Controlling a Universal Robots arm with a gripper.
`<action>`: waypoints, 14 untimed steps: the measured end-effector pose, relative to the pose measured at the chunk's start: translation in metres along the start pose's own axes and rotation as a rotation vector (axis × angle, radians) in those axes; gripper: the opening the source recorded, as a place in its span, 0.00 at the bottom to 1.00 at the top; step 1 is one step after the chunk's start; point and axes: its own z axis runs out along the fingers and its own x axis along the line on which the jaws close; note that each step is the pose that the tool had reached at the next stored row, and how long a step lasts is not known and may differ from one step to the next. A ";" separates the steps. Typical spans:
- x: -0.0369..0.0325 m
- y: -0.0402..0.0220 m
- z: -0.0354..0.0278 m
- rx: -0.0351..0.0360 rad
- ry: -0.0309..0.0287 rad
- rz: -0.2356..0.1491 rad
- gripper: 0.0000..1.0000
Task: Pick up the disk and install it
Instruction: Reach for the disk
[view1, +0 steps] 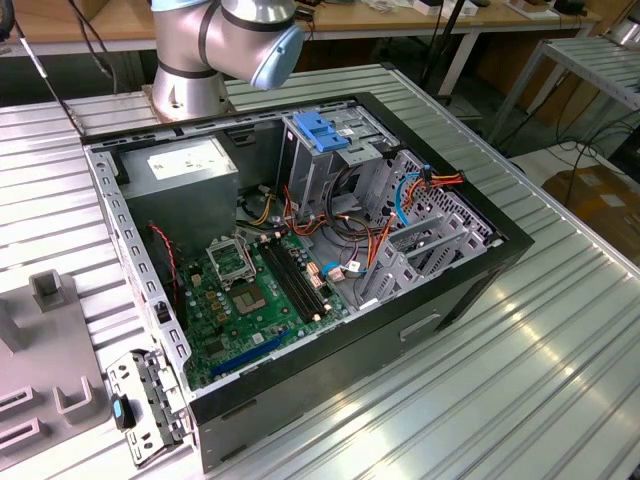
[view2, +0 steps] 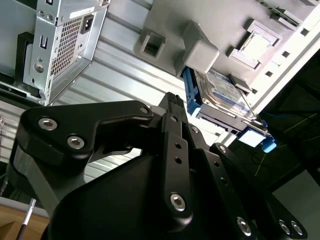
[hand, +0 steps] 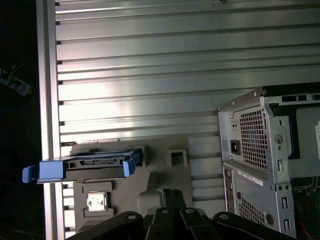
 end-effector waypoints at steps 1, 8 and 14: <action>0.0016 -0.0001 0.0000 -0.0001 -0.0001 0.000 0.11; 0.0123 -0.0008 -0.0001 0.0000 0.0001 0.000 0.11; 0.0235 -0.0013 -0.0002 0.0000 0.0001 0.000 0.11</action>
